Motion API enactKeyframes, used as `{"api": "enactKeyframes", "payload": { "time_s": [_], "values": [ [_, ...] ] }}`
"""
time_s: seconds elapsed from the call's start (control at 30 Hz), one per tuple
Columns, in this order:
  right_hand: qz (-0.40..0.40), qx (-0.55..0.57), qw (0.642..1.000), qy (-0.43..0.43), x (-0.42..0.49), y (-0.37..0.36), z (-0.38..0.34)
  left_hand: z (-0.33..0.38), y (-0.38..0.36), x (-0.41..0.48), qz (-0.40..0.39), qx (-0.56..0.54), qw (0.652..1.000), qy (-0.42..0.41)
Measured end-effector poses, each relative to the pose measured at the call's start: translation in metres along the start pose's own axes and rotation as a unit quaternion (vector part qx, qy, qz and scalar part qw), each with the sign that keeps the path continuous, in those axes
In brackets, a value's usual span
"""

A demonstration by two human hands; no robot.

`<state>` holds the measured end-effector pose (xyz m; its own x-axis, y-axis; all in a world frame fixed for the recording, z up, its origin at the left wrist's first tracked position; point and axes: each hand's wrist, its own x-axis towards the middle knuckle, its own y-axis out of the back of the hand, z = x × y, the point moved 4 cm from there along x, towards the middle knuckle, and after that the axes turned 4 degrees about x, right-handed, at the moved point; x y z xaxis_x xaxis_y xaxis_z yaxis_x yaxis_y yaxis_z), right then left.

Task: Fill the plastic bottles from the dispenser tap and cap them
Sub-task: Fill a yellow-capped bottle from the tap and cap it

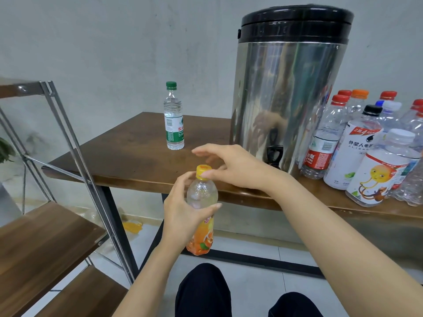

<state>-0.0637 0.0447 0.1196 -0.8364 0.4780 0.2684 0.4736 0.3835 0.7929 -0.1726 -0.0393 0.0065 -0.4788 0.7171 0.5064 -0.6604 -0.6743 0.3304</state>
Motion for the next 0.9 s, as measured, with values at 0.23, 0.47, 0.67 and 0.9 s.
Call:
{"api": "enactKeyframes", "payload": {
  "time_s": [0.23, 0.47, 0.67, 0.9],
  "values": [
    [0.037, 0.033, 0.999, -0.010, 0.003, -0.005, 0.006, -0.003, 0.000, 0.000, 0.002, 0.004, 1.000, -0.004],
    [0.180, 0.088, 0.979, -0.023, -0.002, -0.011, 0.018, -0.004, 0.013, 0.013, 0.044, -0.039, 0.997, 0.039],
    [-0.020, 0.144, 0.984, -0.107, 0.004, -0.054, 0.029, 0.030, 0.051, 0.077, 0.145, -0.024, 0.989, -0.009],
    [0.173, 0.212, 0.954, -0.126, 0.058, -0.067, 0.037, 0.042, 0.037, 0.137, 0.103, -0.042, 0.993, -0.039]
  ]
}}
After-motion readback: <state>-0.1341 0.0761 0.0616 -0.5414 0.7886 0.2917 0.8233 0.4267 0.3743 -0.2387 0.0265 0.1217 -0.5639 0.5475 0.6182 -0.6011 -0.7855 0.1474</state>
